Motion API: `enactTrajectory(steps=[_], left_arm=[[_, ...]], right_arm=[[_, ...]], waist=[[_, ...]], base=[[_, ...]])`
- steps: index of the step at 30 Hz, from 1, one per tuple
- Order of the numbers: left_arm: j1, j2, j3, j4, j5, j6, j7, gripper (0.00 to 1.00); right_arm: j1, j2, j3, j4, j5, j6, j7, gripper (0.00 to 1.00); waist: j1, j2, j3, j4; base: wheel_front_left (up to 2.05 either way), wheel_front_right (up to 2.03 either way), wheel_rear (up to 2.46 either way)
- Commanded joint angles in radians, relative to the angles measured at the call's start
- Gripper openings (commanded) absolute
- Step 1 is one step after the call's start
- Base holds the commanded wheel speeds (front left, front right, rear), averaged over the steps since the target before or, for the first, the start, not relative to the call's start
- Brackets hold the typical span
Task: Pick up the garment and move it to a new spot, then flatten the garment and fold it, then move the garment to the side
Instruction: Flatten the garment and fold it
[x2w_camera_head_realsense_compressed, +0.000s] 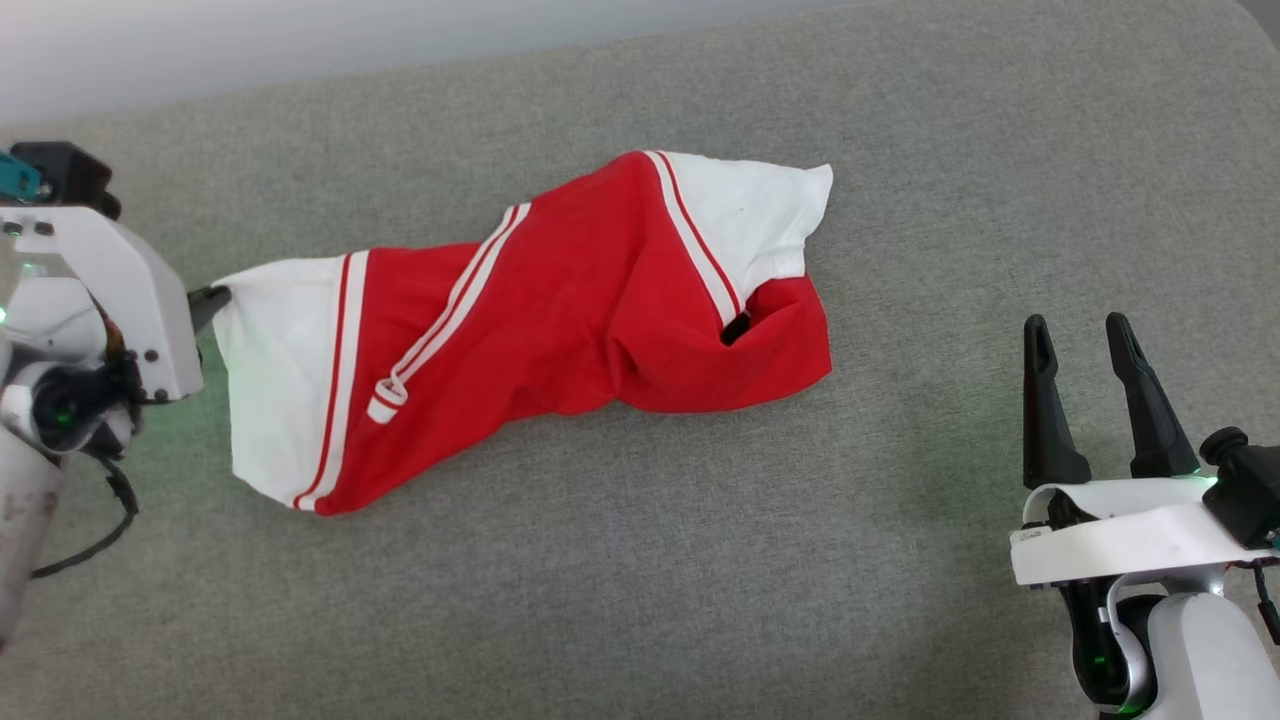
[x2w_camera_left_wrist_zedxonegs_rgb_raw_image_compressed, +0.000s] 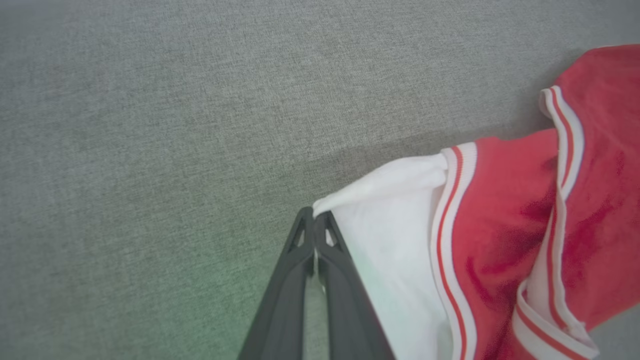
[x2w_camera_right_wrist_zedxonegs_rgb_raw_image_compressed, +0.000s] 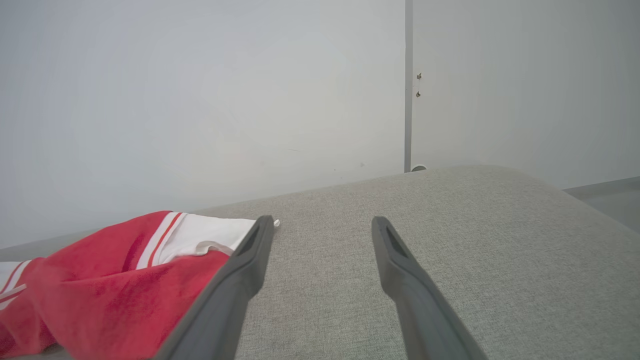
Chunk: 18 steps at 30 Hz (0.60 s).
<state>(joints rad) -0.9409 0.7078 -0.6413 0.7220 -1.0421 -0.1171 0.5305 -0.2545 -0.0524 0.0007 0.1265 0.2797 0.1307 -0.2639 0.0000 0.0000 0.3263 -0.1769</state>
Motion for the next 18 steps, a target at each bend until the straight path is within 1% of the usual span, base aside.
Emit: enactTrajectory(steps=[1,2,3,5,8,11,14,17,18], left_arm=[[0.006,-0.003,-0.005,0.005,0.013,0.005,-0.014,0.00],[0.008,-0.007,-0.008,0.006,0.019,0.004,-0.027,0.24],[0.011,-0.012,-0.008,0.009,0.022,0.004,-0.039,0.44],[0.022,-0.017,-0.009,0.014,0.028,0.003,-0.067,1.00],[0.040,-0.018,-0.003,0.013,0.045,0.009,-0.146,1.00],[0.078,-0.025,0.011,-0.007,0.060,0.015,-0.260,1.00],[0.140,-0.046,0.035,-0.046,0.066,0.024,-0.407,1.00],[0.219,-0.087,0.067,-0.091,0.045,0.042,-0.539,1.00],[0.219,-0.087,0.067,-0.091,0.045,0.042,-0.539,1.00]], right_arm=[[0.008,0.002,-0.005,0.003,-0.010,0.000,0.000,1.00],[0.009,0.002,-0.005,0.004,-0.013,0.000,0.000,1.00],[0.011,0.002,-0.006,0.006,-0.014,0.000,0.000,1.00],[0.014,0.002,-0.003,0.010,-0.021,0.000,0.000,1.00],[0.018,-0.008,0.002,0.016,-0.028,0.000,0.000,1.00],[0.019,-0.027,0.017,0.033,-0.030,0.000,0.000,1.00],[0.014,-0.058,0.036,0.057,-0.026,0.000,0.000,1.00],[-0.003,-0.104,0.069,0.080,-0.026,0.000,0.009,1.00],[-0.003,-0.104,0.069,0.080,-0.026,0.000,0.009,1.00]], waist=[[0.0000,0.0000,-0.002,0.001],[0.0000,0.0000,-0.003,0.003],[0.0000,0.0000,-0.004,0.005],[0.0000,0.0000,-0.008,0.010],[0.0000,0.0000,-0.016,0.022],[0.0000,0.0000,-0.026,0.041],[0.0000,0.0000,-0.038,0.071],[0.0000,0.0000,-0.049,0.112],[0.0000,0.0000,-0.049,0.112]], base=[[0.00,0.00,0.00],[0.00,0.00,0.00],[0.00,0.00,0.00],[0.00,0.00,0.00],[0.00,0.00,0.00],[0.00,0.00,0.00],[0.00,0.00,0.00],[0.00,0.00,0.00],[0.00,0.00,0.00]])
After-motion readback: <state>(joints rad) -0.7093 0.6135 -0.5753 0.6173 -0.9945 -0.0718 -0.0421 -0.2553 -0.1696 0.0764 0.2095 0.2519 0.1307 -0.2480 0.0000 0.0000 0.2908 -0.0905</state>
